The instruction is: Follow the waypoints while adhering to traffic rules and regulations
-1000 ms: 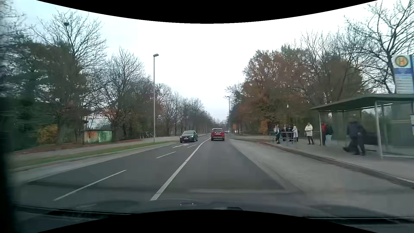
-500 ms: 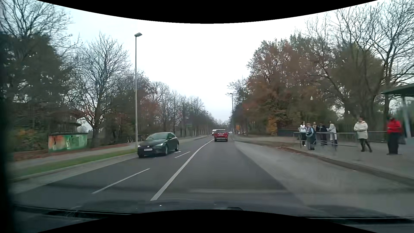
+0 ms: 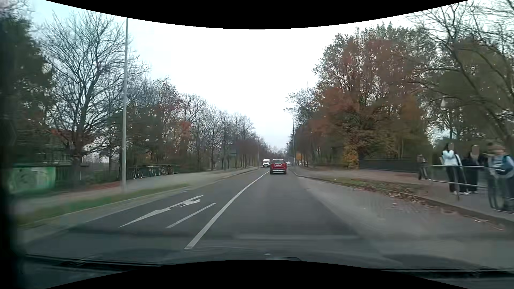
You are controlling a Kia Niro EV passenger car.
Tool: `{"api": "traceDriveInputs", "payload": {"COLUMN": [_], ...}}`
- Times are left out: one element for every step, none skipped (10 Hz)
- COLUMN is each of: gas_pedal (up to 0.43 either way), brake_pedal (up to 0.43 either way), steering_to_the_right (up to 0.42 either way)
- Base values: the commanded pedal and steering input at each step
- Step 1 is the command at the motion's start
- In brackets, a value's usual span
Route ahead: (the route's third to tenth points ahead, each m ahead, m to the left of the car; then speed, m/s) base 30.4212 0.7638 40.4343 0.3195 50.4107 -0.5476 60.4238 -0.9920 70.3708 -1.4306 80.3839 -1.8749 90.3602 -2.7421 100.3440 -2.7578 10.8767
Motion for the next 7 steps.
{"api": "traceDriveInputs", "payload": {"gas_pedal": [0.138,0.138,0.138,0.138,0.138,0.138,0.138], "brake_pedal": [0.000,0.000,0.000,0.000,0.000,0.000,0.000], "steering_to_the_right": [-0.004,-0.002,-0.001,0.000,0.005,0.009,0.011]}}
